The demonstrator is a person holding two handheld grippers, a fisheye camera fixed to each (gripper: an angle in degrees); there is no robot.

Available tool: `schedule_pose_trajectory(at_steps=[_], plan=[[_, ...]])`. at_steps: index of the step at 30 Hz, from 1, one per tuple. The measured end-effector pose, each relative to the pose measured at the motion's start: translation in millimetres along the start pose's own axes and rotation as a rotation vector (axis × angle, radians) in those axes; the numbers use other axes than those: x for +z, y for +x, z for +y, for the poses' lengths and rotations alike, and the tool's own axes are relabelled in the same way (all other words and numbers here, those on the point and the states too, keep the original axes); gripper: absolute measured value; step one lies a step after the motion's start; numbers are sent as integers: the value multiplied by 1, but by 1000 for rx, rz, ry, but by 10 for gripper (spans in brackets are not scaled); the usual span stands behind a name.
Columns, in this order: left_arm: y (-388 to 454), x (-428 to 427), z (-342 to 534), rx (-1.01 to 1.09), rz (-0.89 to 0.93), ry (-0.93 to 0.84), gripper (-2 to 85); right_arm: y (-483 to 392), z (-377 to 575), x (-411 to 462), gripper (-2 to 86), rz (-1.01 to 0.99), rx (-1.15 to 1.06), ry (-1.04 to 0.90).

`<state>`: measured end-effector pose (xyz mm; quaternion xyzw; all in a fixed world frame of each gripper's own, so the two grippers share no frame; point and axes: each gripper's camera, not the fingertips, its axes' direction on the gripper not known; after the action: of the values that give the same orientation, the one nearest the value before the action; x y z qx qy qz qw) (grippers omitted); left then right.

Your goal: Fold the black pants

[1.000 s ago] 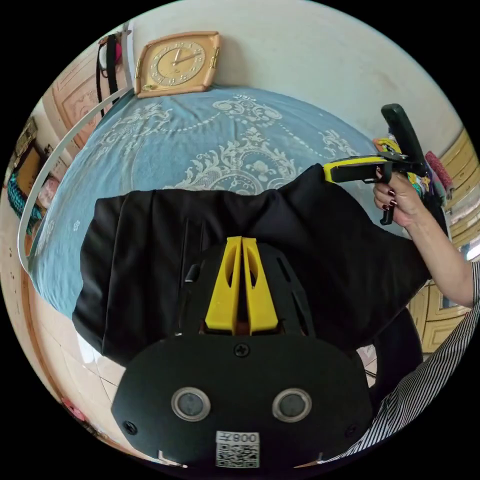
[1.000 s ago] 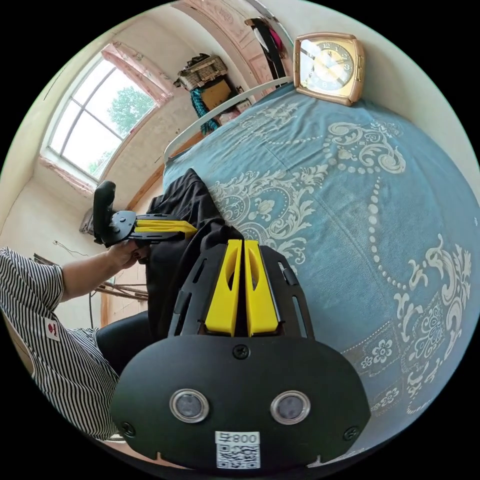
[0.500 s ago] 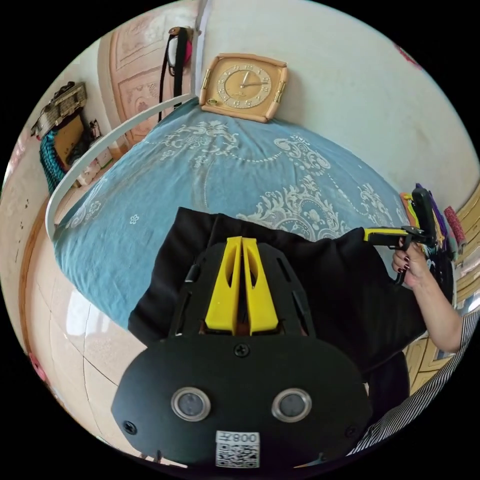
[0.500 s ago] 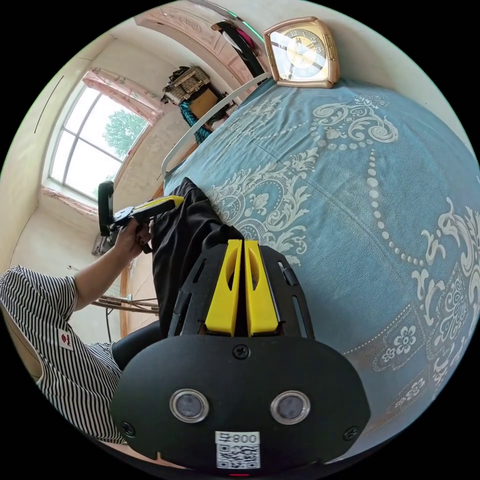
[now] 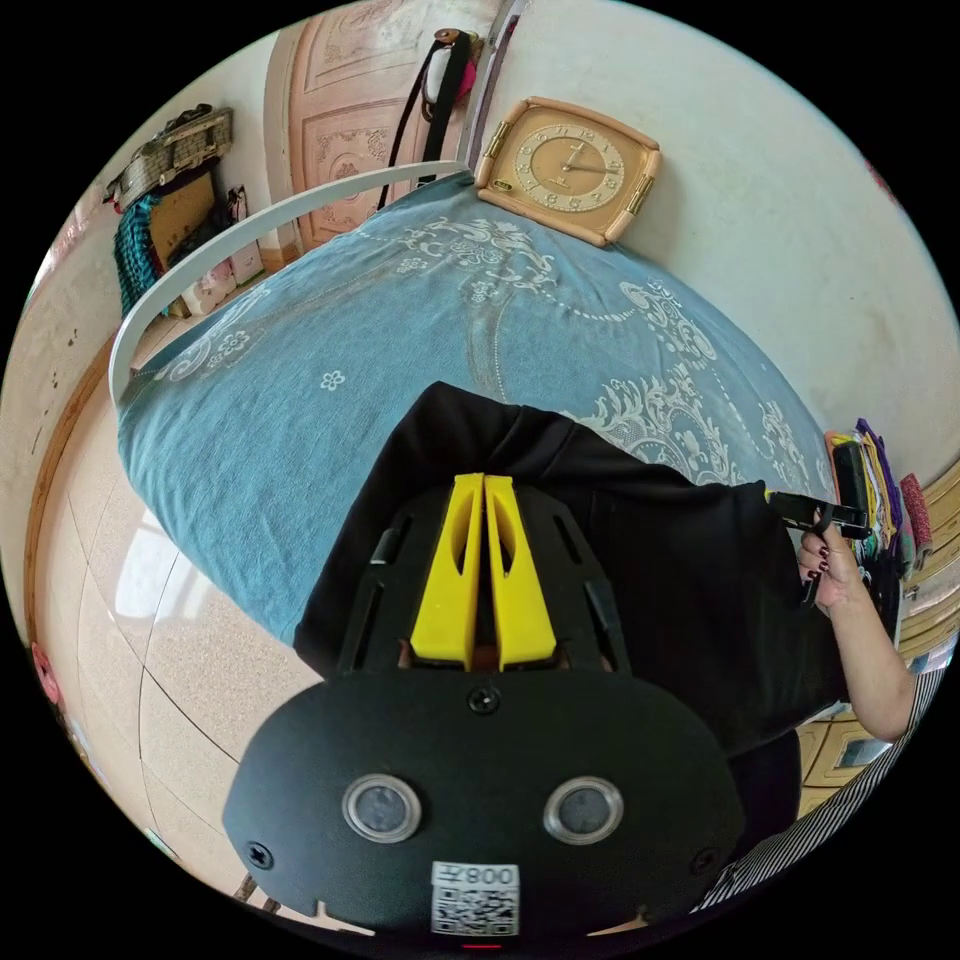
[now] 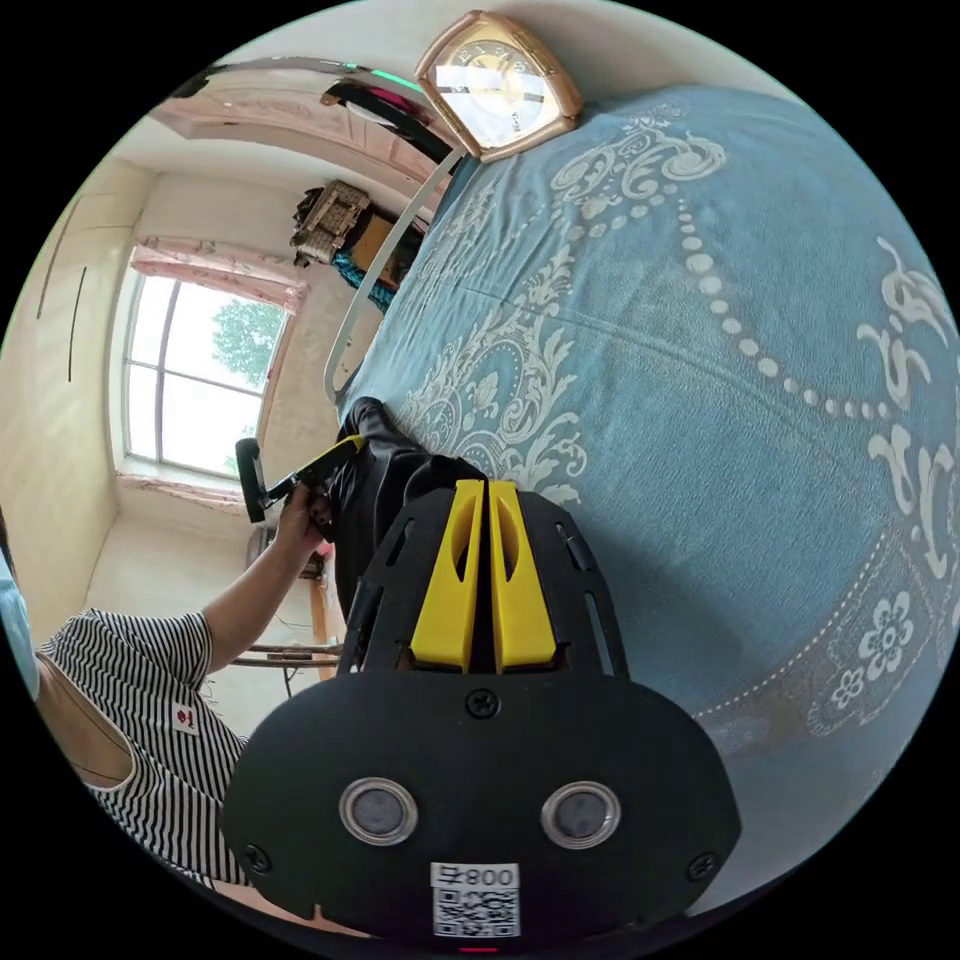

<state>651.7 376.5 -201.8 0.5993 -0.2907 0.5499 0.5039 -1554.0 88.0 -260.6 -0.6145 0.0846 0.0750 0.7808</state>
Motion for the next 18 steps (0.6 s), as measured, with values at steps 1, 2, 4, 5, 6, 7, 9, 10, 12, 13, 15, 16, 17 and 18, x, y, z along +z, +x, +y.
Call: schedule_pose_trajectory(at_steps=[1, 2, 4, 5, 6, 7, 9, 10, 12, 13, 15, 16, 17, 18], plan=[[1, -2, 0, -7, 7, 2, 0, 5, 5, 2, 4, -17, 19, 2], [2, -5, 0, -28, 26, 9, 1, 7, 8, 2, 4, -22, 25, 1], [2, -10, 1, -57, 54, 21, 1, 8, 18, 1, 4, -26, 19, 4], [3, -12, 2, -74, 80, 27, 0, 6, 20, 0, 4, -20, 12, 4], [5, -14, 2, -76, 86, 28, 1, 3, 26, -2, 4, -4, -9, 5], [12, -18, 1, -68, 77, 27, 1, -2, 32, -6, 3, 14, -30, 10], [29, -25, -2, -39, 40, 24, 1, -7, 45, -14, 2, 61, -47, 37], [45, -31, -3, -4, 42, 29, 1, -10, 57, -23, 2, 89, -50, 80], [77, -41, -5, 86, 73, 54, 1, -19, 77, -35, 1, 106, -71, 139], [99, -45, -6, 141, 118, 63, 1, -29, 91, -39, 1, 113, -101, 160], [135, -46, -9, 230, 172, 65, 1, -46, 113, -32, 1, 160, -150, 143], [157, -43, -12, 279, 195, 56, 1, -55, 125, -18, 1, 204, -181, 104], [178, -37, -16, 329, 206, 29, 1, -58, 131, -10, 1, 231, -196, 82], [187, -33, -18, 335, 199, 17, 1, -62, 140, 9, 1, 303, -215, 33]])
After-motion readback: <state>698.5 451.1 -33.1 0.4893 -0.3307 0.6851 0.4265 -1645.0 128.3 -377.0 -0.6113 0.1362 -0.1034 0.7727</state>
